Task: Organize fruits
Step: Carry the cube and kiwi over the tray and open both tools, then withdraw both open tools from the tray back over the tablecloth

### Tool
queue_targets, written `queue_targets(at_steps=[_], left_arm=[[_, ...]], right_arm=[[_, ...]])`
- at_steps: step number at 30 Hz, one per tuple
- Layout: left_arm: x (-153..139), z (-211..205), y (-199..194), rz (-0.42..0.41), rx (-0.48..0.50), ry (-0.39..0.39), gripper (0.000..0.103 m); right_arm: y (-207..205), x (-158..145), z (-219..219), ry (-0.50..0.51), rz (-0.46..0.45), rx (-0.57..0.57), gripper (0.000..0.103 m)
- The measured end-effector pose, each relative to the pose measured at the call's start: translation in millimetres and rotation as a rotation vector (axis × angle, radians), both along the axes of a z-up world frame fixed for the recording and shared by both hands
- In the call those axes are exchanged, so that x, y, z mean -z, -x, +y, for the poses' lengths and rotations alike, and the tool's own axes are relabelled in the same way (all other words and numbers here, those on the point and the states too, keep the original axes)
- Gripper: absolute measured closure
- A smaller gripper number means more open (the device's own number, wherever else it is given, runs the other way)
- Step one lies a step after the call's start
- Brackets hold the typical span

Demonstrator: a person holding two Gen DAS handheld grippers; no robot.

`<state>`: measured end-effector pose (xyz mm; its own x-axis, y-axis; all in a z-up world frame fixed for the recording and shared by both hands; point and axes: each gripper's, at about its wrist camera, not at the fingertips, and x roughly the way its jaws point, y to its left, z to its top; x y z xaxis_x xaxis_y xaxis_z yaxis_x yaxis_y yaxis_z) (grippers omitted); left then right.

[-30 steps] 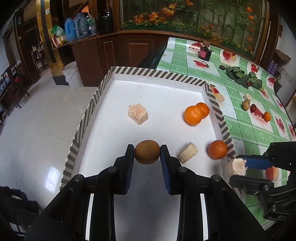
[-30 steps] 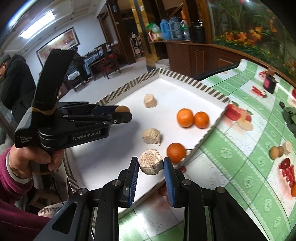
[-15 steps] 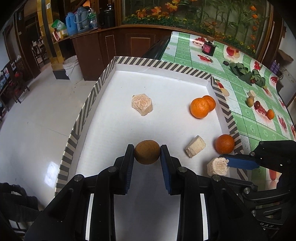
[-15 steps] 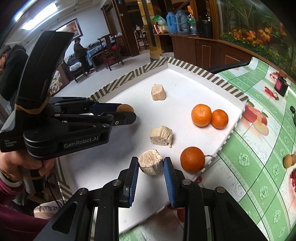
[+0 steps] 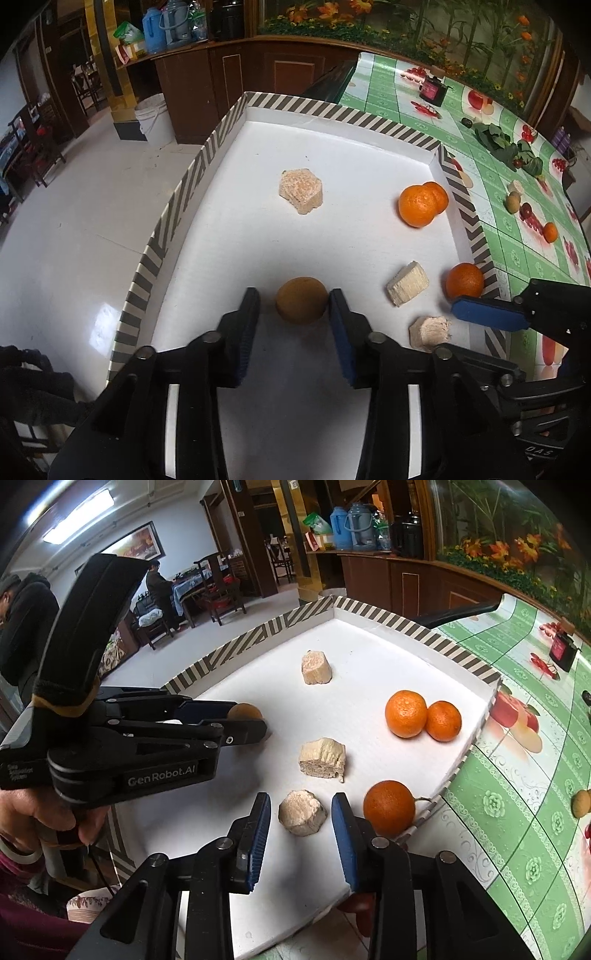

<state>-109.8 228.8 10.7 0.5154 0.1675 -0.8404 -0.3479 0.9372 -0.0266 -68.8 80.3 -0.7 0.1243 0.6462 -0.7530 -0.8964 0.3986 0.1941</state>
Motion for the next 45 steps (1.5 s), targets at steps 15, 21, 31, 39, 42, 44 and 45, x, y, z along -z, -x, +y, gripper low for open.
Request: queue_targets(at_steps=[15, 21, 31, 39, 42, 44, 45], left_arm=[[-23.7, -25.5, -4.1, -0.063, 0.038, -0.043, 0.053], [-29.6, -46.0, -13.6, -0.084, 0.077, -0.025, 0.053], [-31.4, -94.8, -40.7, -0.096, 0.171, 0.017, 0.053], [-30.9, -135.5, -64.9, -0.084, 0.258, 0.051, 0.053], [-28.8, -150.4, -75.4, -0.071, 0.292, 0.063, 0.053], [-27.8, -159.3, -82.8, -0.062, 0.313, 0.071, 0.053], [-27.0, -164.1, -87.4, -0.054, 0.327, 0.08, 0.053]], right_arm=[[-7.7, -22.8, -44.5, -0.072, -0.011, 0.082, 0.07], [-18.0, -24.9, -65.3, -0.076, -0.012, 0.148, 0.07], [-40.1, -18.7, -108.6, -0.069, -0.005, 0.262, 0.07], [-61.2, -14.2, -165.0, -0.076, 0.009, 0.392, 0.07], [-69.3, -10.9, -189.8, -0.062, 0.007, 0.454, 0.07], [-76.7, -8.3, -207.2, -0.052, 0.007, 0.498, 0.07], [-80.5, -7.3, -214.4, -0.049, 0.009, 0.516, 0.07]])
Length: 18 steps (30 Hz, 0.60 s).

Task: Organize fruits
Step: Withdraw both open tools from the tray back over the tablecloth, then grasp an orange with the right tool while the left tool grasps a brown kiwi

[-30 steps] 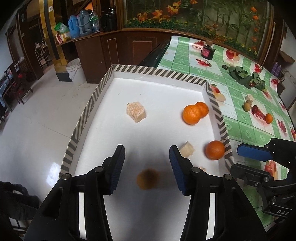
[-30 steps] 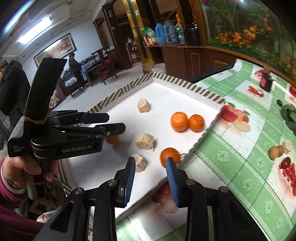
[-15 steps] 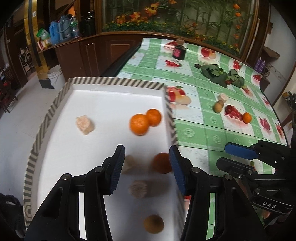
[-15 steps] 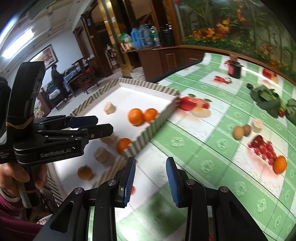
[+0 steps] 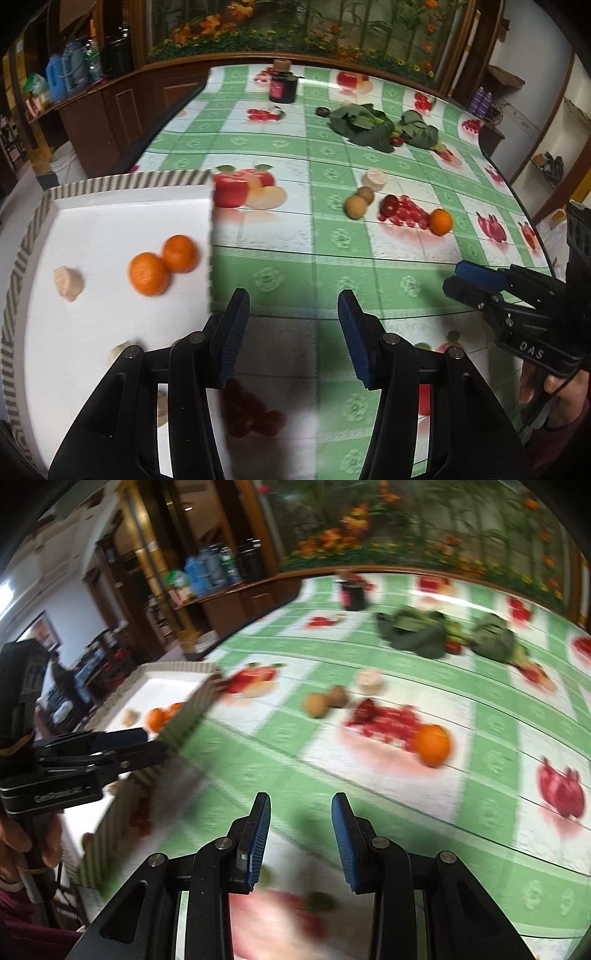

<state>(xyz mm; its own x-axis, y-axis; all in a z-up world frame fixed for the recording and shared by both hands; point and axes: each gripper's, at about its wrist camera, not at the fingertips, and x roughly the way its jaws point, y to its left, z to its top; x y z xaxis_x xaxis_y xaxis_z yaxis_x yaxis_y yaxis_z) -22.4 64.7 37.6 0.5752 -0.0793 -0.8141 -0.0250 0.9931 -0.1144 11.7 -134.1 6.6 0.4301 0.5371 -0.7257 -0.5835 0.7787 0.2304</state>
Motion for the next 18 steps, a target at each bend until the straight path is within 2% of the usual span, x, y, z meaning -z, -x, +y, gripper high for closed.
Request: queue_targets(at_steps=[8, 15, 18], left_arm=[[5.8, -24.8, -33.4, 0.044, 0.068, 0.01, 0.053], [9.9, -37.3, -63.9, 0.071, 0.096, -0.016, 0.053], [14.2, -41.2, -78.7, 0.082, 0.101, -0.018, 0.053]], right_arm=[[-35.8, 9.0, -42.5, 0.05, 0.013, 0.111, 0.067], [-71.3, 13.1, -37.6, 0.108, 0.002, 0.104, 0.066], [-83.7, 17.5, -35.0, 0.101, 0.009, 0.1, 0.065]])
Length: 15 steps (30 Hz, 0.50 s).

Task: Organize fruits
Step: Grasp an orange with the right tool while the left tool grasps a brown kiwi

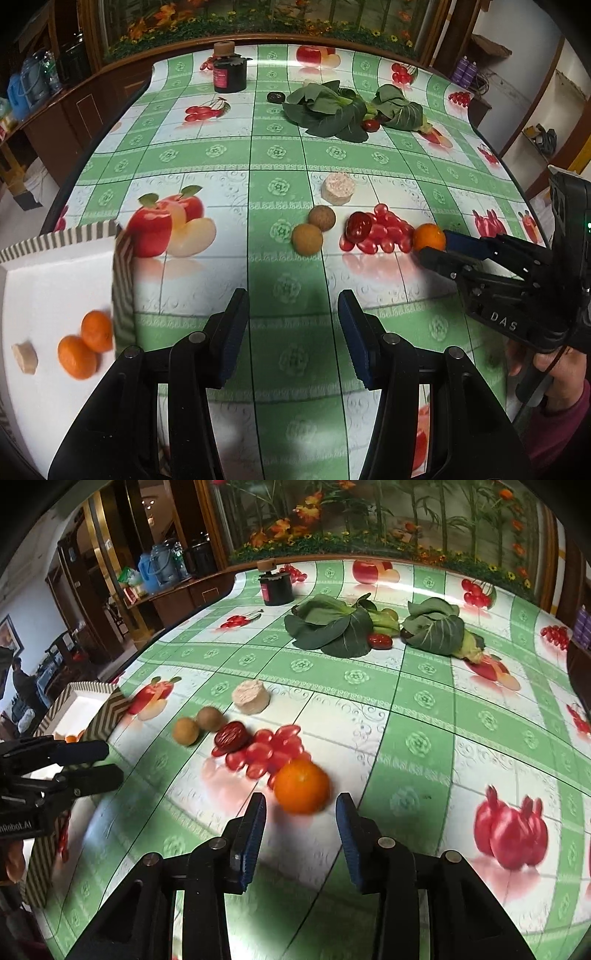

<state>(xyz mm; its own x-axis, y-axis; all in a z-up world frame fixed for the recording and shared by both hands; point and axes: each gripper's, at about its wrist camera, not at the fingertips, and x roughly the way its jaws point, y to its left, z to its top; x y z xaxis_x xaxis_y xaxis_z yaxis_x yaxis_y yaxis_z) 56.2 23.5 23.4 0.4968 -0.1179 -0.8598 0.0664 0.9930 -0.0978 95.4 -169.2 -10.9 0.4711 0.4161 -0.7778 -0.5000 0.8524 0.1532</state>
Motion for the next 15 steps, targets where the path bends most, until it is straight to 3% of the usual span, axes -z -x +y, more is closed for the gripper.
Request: queue_targets(at_steps=[7, 15], left_arm=[[13.9, -13.3, -33.6, 0.028, 0.035, -0.028, 0.053], [27.1, -16.1, -54.3, 0.023, 0.063, -0.029, 0.053]], right_arm=[[-7.7, 5.6, -8.8, -0.101, -0.01, 0.0, 0.071], [-5.7, 5.5, -10.7, -0.104, -0.002, -0.015, 0.071]])
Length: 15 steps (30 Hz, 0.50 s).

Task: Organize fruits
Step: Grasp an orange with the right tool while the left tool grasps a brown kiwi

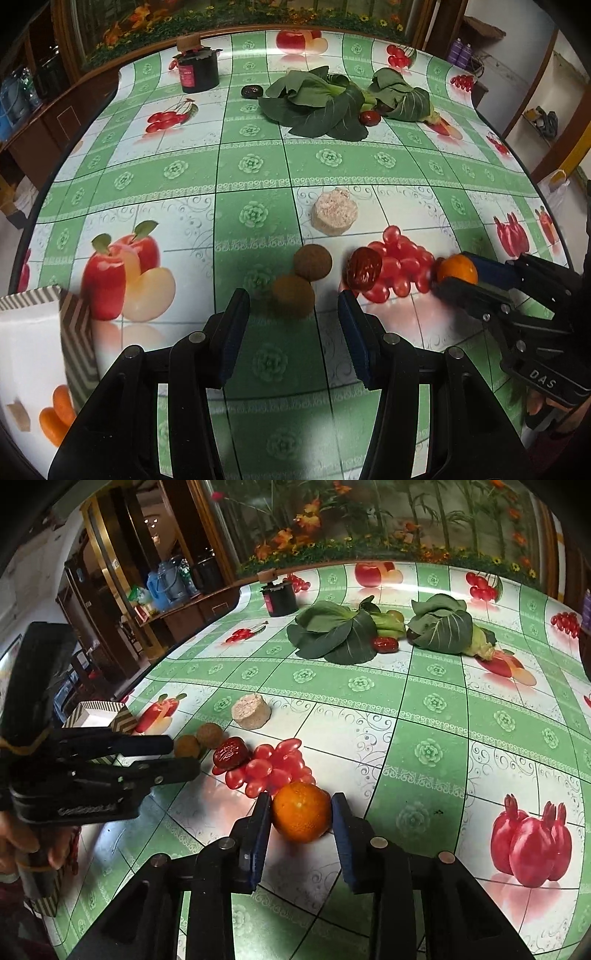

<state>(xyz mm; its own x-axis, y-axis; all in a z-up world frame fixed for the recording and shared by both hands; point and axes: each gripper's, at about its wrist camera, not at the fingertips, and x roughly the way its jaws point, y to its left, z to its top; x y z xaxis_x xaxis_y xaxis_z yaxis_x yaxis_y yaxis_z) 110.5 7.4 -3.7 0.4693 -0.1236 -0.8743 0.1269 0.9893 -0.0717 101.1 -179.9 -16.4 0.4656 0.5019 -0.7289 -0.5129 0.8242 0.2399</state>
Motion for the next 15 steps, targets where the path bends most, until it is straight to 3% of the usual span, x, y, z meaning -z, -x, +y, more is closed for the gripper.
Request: queue_targets(at_steps=[5, 15], left_arm=[[0.0, 0.8, -2.2, -0.024, -0.002, -0.018, 0.08], [-17.3, 16.9, 42.3, -0.059, -0.032, 0.003, 0.08]], right_arm=[[-0.1, -0.5, -0.4, 0.0, 0.004, 0.0, 0.071], [17.4, -16.7, 3.9, -0.035, -0.009, -0.012, 0.071]])
